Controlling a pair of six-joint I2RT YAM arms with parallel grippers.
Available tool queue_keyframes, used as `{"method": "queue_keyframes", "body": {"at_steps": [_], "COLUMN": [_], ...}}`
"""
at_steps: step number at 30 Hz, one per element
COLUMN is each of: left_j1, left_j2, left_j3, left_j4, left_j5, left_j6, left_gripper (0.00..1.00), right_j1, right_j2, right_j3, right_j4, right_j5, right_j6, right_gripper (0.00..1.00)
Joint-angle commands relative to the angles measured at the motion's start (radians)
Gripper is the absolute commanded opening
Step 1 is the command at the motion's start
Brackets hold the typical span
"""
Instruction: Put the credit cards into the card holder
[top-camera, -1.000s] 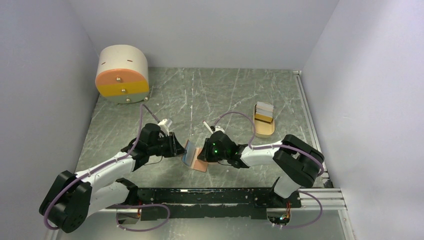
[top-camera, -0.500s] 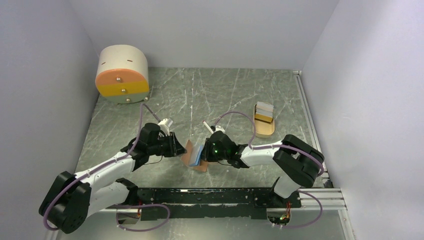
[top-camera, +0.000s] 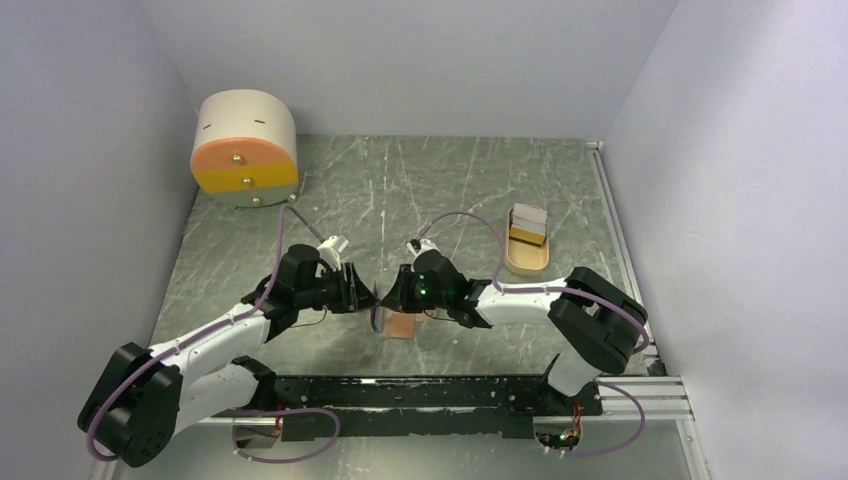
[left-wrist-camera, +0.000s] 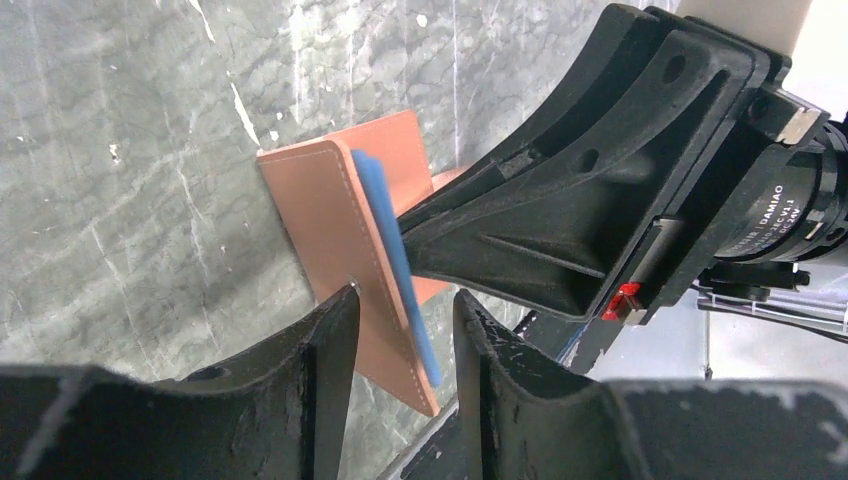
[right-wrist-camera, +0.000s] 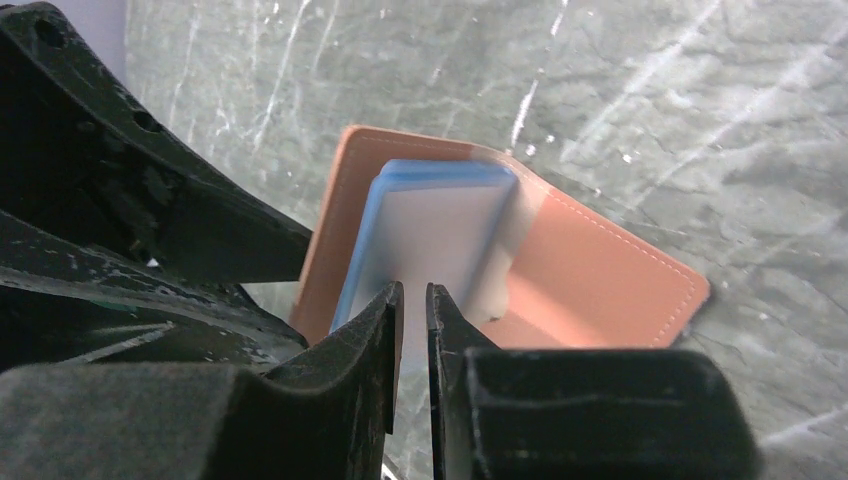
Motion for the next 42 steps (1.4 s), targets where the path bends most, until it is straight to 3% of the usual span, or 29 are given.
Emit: {"method": "queue_keyframes", "body": {"at_steps": [1,12,21,34,42], "left_j1": [0.003,0.003,0.003,0.004,0.003], "left_j2": [-0.007,0.021,0.019,0.066,0.092], "left_j3": [0.04,0.064,0.065,0.084,0.1], "left_j4": [0.014,-0.059,-0.04,-0.026,-0.076], "left_j5": [0.022,-0.044,-0.026,-0.034,-0.082], "left_j6": [0.013,0.084,0.079,0.084,0.103], "left_gripper": [0.45,0.38,0.42,0.39,0.32], "right_j1": [0.001,0.001,0.0,0.002,-0.001], "right_j2": [0.027,0.035,0.037,0.044,0.049], "right_j3": [0.034,0.002,0.01,0.015,0.008], "right_j4": [0.023,0.009,0.006,0.008,0.011], "right_j5": [-0.025,0.015,0.013,0.008,0.009], "right_j6": [0.004,0.007,0.004,0.006,0.006], "right_gripper": [0.18,0.18,0.18,0.18,0.17]}}
